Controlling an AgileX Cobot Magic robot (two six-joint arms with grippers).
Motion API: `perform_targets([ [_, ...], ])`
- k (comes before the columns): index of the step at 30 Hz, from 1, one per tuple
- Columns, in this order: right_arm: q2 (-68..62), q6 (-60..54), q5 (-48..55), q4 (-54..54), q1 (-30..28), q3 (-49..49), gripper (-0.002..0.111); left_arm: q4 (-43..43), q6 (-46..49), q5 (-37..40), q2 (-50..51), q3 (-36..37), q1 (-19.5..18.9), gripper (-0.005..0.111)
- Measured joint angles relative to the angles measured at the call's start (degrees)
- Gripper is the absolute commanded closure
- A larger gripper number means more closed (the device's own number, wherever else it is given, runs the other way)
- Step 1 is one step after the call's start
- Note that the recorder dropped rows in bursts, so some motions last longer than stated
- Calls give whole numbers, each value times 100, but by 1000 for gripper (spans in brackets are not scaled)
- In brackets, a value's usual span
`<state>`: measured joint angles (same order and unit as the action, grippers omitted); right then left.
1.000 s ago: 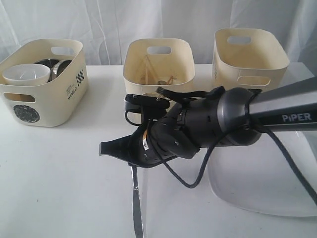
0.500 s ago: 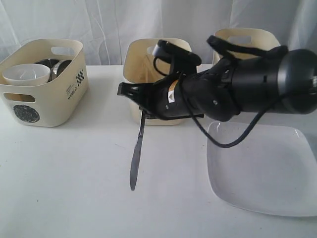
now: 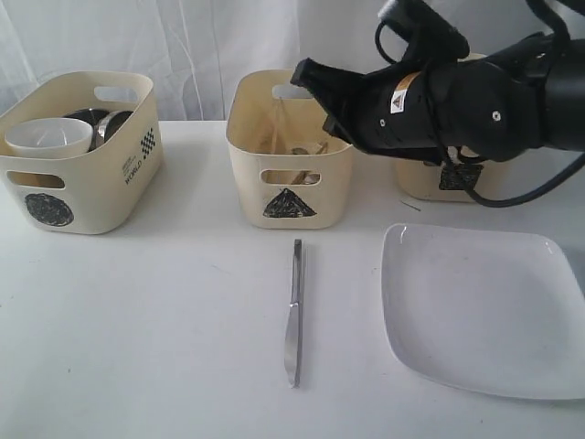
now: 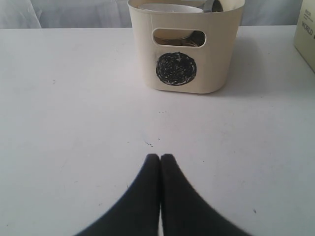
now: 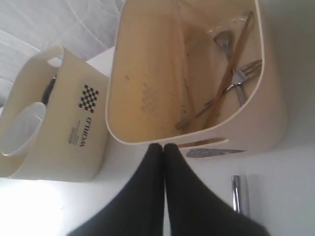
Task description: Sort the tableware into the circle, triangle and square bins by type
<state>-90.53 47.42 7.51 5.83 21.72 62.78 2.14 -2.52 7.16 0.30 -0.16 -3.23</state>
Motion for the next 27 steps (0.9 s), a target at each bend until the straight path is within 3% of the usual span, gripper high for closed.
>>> perform_targets([
  [2, -52, -364, 308, 0, 0, 0, 103, 0, 0, 0, 0, 0, 0, 107],
  [9, -426, -1028, 1142, 0, 326, 0, 65, 0, 0, 0, 0, 0, 0, 107],
  [11, -587, -1047, 1183, -25, 440, 0, 58, 0, 0, 0, 0, 0, 0, 107],
  [18, -1303, -703, 1595, -44, 808, 315, 56, 0, 0, 0, 0, 0, 0, 107],
  [27, -2317, -31, 3419, 738, 969, 1753, 56, 0, 0, 0, 0, 0, 0, 107],
])
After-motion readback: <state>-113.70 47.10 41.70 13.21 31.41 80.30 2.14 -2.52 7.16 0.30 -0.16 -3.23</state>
